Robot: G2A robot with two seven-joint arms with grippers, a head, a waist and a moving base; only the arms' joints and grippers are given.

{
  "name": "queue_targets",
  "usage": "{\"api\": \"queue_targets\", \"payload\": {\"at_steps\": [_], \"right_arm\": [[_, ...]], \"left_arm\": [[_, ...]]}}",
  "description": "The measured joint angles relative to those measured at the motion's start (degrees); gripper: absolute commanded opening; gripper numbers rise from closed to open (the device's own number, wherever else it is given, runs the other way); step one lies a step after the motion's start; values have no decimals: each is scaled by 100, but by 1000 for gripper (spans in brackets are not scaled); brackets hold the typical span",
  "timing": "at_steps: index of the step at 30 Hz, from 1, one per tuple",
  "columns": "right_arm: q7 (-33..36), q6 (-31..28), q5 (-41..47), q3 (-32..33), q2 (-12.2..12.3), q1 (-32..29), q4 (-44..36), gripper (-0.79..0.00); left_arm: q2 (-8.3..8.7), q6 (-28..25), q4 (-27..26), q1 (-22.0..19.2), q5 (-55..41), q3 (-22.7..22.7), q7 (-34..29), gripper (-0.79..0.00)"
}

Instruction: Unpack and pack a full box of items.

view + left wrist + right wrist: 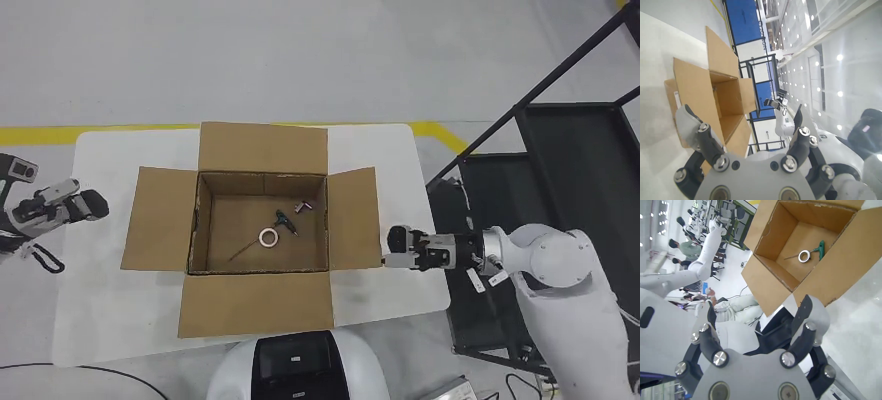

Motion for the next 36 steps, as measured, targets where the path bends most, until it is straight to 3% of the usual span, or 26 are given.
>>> {"api": "queue_targets", "payload": {"at_steps": [3,18,23,29,36], "right_arm": [[-13,-6,-18,-5,-1,-1,-11,0],[-27,9,-12,-18,-1,-12,6,0],[209,289,40,-236,32,59,381,0],[59,251,48,-542,43,382,1050,0],[-180,199,222,-953,26,636,1444,0]], "left_arm": [[10,279,61,-129,-45,49,-273,0],[10,260,59,-111,-30,46,-229,0],[26,417,46,-73,534,57,575,0],[-21,183,506,-162,898,192,1439,0],[-255,496,1199,-579,964,943,2109,0]]}}
